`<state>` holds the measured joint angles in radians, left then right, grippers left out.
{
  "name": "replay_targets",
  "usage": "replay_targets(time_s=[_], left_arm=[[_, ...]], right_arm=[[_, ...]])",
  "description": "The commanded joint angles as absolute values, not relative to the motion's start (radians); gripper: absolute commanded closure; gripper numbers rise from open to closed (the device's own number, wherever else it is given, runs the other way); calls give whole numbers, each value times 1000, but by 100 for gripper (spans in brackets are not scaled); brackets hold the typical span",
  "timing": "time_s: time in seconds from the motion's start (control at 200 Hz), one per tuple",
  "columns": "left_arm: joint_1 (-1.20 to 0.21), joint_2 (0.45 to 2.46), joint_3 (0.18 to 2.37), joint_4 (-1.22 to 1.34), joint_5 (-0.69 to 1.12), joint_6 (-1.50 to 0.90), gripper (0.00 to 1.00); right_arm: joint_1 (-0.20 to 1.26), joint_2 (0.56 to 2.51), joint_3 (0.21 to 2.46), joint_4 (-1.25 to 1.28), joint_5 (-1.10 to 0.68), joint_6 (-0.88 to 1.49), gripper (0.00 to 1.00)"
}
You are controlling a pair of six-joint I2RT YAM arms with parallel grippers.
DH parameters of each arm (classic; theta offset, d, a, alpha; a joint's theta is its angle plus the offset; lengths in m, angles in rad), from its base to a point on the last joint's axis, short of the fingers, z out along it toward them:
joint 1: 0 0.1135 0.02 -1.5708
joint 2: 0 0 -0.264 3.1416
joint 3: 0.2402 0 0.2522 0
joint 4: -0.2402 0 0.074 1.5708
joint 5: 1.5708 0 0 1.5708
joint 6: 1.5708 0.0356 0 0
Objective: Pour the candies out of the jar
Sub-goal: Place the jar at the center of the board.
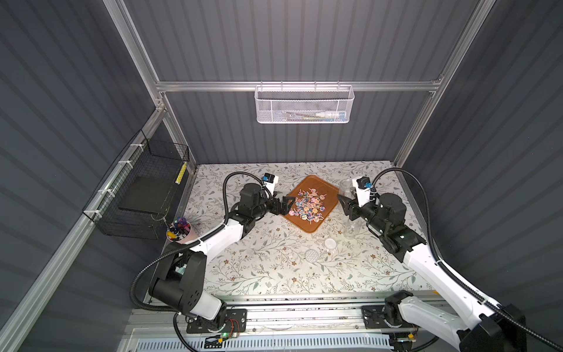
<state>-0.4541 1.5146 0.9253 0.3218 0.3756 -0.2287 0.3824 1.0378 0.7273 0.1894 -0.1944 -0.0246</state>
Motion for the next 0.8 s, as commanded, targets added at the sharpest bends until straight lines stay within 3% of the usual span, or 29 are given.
replay_targets(time_s=[0.0, 0.37, 0.705, 0.795], left_arm=[[-446, 1512, 983, 391, 562, -275, 0], [-491, 1504, 1091, 294, 698, -273, 0], [-594, 1575, 1200, 73, 679, -122, 0], [-597, 1577, 1203, 60, 669, -115, 5]], right_arm=[[419, 1085, 684, 319, -408, 80, 61], [502, 1308, 731, 463, -618, 60, 62], [517, 1317, 758, 454, -613, 30, 60], [518, 1310, 759, 455, -619, 32, 60]])
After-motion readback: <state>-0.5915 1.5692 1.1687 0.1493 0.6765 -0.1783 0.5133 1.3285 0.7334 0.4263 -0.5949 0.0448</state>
